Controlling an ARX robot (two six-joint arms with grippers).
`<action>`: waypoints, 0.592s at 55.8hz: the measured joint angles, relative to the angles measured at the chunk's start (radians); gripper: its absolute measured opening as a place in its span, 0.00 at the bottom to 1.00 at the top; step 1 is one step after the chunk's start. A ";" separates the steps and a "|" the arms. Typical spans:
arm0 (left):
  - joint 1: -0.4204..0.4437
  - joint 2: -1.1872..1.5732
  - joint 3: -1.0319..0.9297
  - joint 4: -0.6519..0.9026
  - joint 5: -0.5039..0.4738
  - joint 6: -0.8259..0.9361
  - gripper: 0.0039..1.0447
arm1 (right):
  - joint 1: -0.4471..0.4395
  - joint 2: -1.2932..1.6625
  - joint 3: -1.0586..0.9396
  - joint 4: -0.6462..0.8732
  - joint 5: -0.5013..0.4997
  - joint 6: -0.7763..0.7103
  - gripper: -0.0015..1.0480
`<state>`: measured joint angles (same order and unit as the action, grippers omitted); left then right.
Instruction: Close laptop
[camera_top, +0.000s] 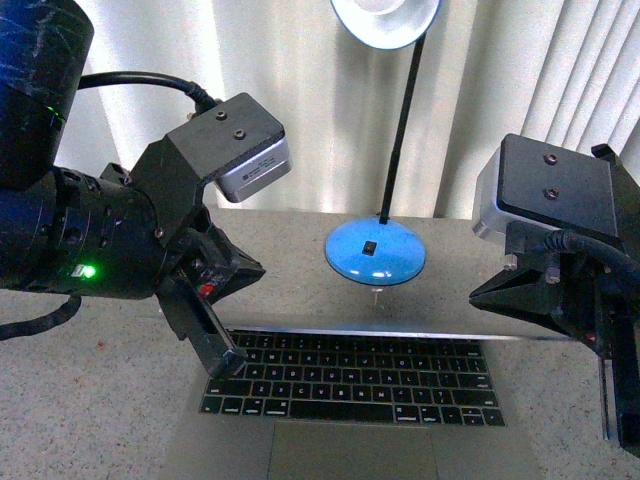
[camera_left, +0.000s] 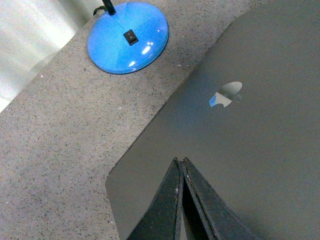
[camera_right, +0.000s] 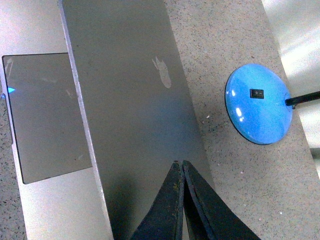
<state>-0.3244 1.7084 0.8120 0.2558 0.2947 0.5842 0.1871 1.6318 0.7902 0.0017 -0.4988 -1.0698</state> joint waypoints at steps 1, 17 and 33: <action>0.000 0.000 -0.001 0.000 0.001 0.000 0.03 | 0.000 0.000 0.000 0.000 0.000 0.000 0.03; -0.007 0.001 -0.029 0.012 0.009 0.000 0.03 | 0.010 0.012 -0.023 0.007 -0.002 -0.003 0.03; -0.020 0.014 -0.056 0.025 0.024 -0.001 0.03 | 0.021 0.034 -0.046 0.023 -0.008 -0.008 0.03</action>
<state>-0.3443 1.7222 0.7559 0.2806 0.3191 0.5835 0.2077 1.6653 0.7441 0.0242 -0.5064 -1.0782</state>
